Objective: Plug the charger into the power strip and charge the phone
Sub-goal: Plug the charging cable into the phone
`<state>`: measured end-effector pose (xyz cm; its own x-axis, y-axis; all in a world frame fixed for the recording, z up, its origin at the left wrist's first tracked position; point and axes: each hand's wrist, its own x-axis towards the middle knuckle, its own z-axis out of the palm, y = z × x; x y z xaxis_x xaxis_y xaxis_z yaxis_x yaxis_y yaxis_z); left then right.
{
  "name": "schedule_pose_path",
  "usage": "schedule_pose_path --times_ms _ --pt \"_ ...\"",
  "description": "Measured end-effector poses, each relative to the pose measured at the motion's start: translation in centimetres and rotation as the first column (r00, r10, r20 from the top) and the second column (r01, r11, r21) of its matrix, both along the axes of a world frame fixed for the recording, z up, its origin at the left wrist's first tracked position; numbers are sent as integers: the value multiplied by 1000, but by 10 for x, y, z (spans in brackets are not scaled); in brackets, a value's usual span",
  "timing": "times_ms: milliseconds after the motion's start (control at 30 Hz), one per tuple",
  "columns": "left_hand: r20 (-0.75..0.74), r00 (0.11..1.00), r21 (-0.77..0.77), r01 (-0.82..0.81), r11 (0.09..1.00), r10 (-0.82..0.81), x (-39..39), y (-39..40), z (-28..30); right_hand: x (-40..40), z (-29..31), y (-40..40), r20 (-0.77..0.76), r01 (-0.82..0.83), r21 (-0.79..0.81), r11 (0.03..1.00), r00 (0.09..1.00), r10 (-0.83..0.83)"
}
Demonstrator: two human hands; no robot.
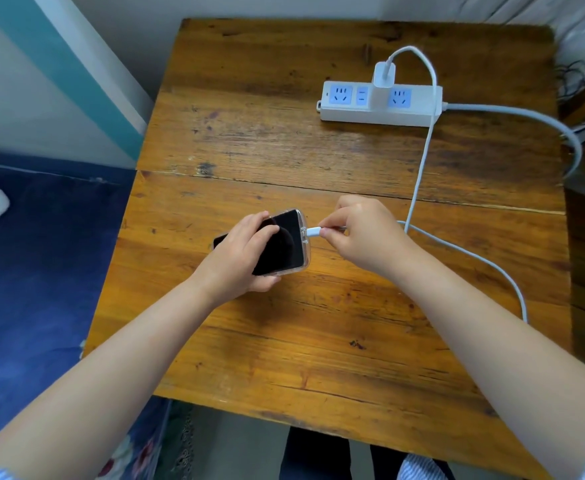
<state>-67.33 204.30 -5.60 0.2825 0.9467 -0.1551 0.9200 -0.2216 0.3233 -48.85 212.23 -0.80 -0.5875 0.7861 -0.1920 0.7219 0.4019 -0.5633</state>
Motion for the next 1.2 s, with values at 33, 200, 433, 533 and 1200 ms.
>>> schedule_pose_path --times_ms 33,200,433,533,1200 --pt "-6 1000 4 7 1000 -7 0 0 0 0 0 0 9 -2 -4 1000 1000 2" --pt "-45 998 27 51 998 -50 0 -1 0 2 -2 -2 32 -21 -68 997 999 23" --pt "-97 991 8 94 996 -93 4 0 8 1 -9 -8 7 48 -136 990 999 -47" --pt "-125 986 4 111 994 -110 6 1 11 2 -13 -10 -10 73 -182 981 997 -76" --pt "-249 964 -176 46 983 -90 -19 21 -17 -8 -65 -25 81 99 39 994 992 -102"
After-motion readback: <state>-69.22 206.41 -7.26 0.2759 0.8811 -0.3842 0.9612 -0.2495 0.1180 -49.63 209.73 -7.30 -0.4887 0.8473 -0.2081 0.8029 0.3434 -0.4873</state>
